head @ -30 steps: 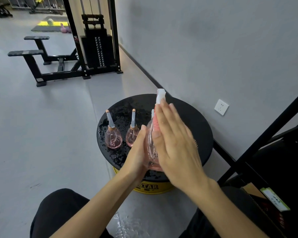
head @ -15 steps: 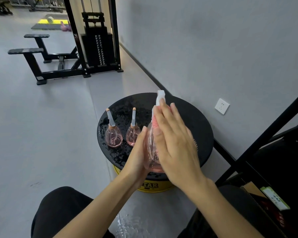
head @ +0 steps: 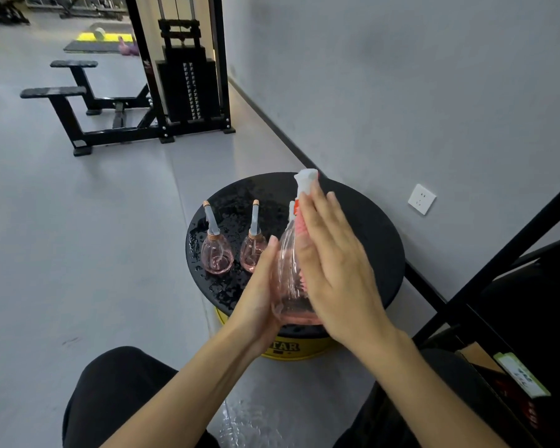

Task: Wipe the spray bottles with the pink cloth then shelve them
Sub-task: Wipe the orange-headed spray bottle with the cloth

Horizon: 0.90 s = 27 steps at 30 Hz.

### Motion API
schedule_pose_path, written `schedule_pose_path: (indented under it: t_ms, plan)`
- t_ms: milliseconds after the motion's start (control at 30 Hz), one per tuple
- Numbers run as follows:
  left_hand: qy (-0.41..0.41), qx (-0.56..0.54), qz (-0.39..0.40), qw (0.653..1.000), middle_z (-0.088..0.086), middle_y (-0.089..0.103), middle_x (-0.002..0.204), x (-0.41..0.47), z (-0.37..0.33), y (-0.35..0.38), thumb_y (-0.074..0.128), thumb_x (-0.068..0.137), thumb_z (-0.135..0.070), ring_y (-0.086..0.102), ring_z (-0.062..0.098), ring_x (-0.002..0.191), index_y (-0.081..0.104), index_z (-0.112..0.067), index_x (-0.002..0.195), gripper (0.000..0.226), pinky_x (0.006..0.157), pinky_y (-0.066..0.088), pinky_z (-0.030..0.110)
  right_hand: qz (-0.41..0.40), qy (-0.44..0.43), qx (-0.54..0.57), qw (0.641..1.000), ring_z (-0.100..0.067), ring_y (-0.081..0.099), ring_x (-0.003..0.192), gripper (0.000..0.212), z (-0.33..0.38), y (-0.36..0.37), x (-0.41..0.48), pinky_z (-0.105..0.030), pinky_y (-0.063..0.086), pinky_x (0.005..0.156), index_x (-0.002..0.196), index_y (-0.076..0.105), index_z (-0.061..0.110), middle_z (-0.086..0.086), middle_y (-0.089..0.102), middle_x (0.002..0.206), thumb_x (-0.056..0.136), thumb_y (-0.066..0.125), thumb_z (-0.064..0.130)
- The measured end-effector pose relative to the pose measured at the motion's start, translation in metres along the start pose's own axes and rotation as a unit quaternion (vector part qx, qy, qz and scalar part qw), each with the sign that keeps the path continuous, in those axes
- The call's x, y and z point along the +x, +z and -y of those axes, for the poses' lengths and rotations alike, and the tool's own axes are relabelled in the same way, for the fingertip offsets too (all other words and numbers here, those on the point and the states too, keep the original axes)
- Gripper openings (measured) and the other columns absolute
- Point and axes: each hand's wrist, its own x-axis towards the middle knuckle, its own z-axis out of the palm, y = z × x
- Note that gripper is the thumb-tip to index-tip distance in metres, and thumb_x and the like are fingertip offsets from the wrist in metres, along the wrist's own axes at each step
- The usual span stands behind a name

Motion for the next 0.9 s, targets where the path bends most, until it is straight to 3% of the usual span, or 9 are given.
schedule_pose_path:
  t_ms: [133,233,367,567,633,700,800,900]
  plan:
    - [0.042,-0.034,-0.011,0.998,-0.002,0.075,0.111,0.008,-0.006,-0.004,0.027,0.102,-0.050,0.070,0.013,0.104,0.078,-0.032,0.103,0.054,0.084,0.058,0.030,0.000,-0.040,-0.040,0.998,-0.007,-0.001,0.152,0.054,0.011,0.011,-0.029,-0.041,0.017,0.122,0.157,0.013,0.023,0.012,0.005,0.165,0.105,0.022,0.036]
    - [0.049,-0.038,0.005,0.998,0.006,0.075,0.107,0.010,-0.008,-0.006,0.033,0.099,-0.050,0.070,0.019,0.104,0.078,-0.020,0.102,0.054,0.087,0.056,0.029,0.008,-0.053,-0.061,0.997,-0.015,0.000,0.153,0.055,0.016,0.019,-0.049,-0.044,0.013,0.120,0.156,0.014,0.019,0.008,0.004,0.165,0.104,0.019,0.036]
    - [0.041,0.005,0.007,0.999,0.005,0.067,0.129,0.005,-0.005,-0.003,0.040,0.096,-0.054,0.062,0.019,0.122,0.063,-0.021,0.130,0.053,0.098,0.051,0.031,-0.007,-0.044,-0.052,0.998,-0.011,0.001,0.152,0.055,0.013,0.014,-0.034,-0.046,0.018,0.121,0.156,0.018,0.020,0.010,0.008,0.165,0.104,0.021,0.035]
    - [0.013,0.005,0.022,1.000,-0.001,0.068,0.130,0.000,0.001,0.000,0.037,0.092,-0.057,0.067,0.014,0.114,0.061,-0.035,0.131,0.051,0.070,0.059,0.028,-0.009,-0.001,-0.013,1.000,0.000,-0.006,0.149,0.057,0.004,0.000,-0.002,-0.048,0.020,0.121,0.157,0.013,0.027,0.017,0.003,0.164,0.103,0.015,0.045]
    - [0.013,-0.002,0.010,1.000,-0.001,0.066,0.132,0.004,0.000,-0.003,0.037,0.092,-0.058,0.064,0.015,0.117,0.061,-0.035,0.132,0.052,0.074,0.060,0.030,-0.006,-0.018,-0.033,0.999,-0.004,-0.004,0.151,0.056,0.007,0.005,-0.013,-0.047,0.020,0.121,0.157,0.012,0.023,0.014,0.003,0.164,0.104,0.018,0.041]
    - [0.015,-0.026,-0.010,1.000,0.004,0.069,0.127,0.006,-0.003,-0.006,0.041,0.091,-0.056,0.065,0.018,0.117,0.066,-0.026,0.127,0.053,0.086,0.058,0.030,-0.001,-0.030,-0.049,0.998,-0.009,-0.002,0.152,0.058,0.011,0.013,-0.031,-0.045,0.017,0.121,0.157,0.012,0.019,0.010,0.003,0.165,0.104,0.019,0.040]
    - [0.006,-0.036,-0.023,0.999,0.009,0.072,0.118,0.007,-0.003,-0.008,0.043,0.093,-0.052,0.067,0.020,0.112,0.068,-0.015,0.121,0.053,0.093,0.055,0.029,-0.002,-0.037,-0.069,0.997,-0.015,0.000,0.153,0.059,0.012,0.021,-0.052,-0.043,0.013,0.119,0.157,0.013,0.017,0.007,0.004,0.165,0.103,0.019,0.041]
    - [-0.011,-0.016,-0.020,1.000,0.008,0.069,0.126,0.007,0.001,-0.008,0.041,0.092,-0.057,0.064,0.021,0.120,0.068,-0.021,0.125,0.056,0.097,0.051,0.034,-0.003,-0.041,-0.064,0.997,-0.012,0.001,0.152,0.057,0.010,0.016,-0.041,-0.043,0.016,0.120,0.156,0.015,0.021,0.009,0.007,0.165,0.103,0.021,0.040]
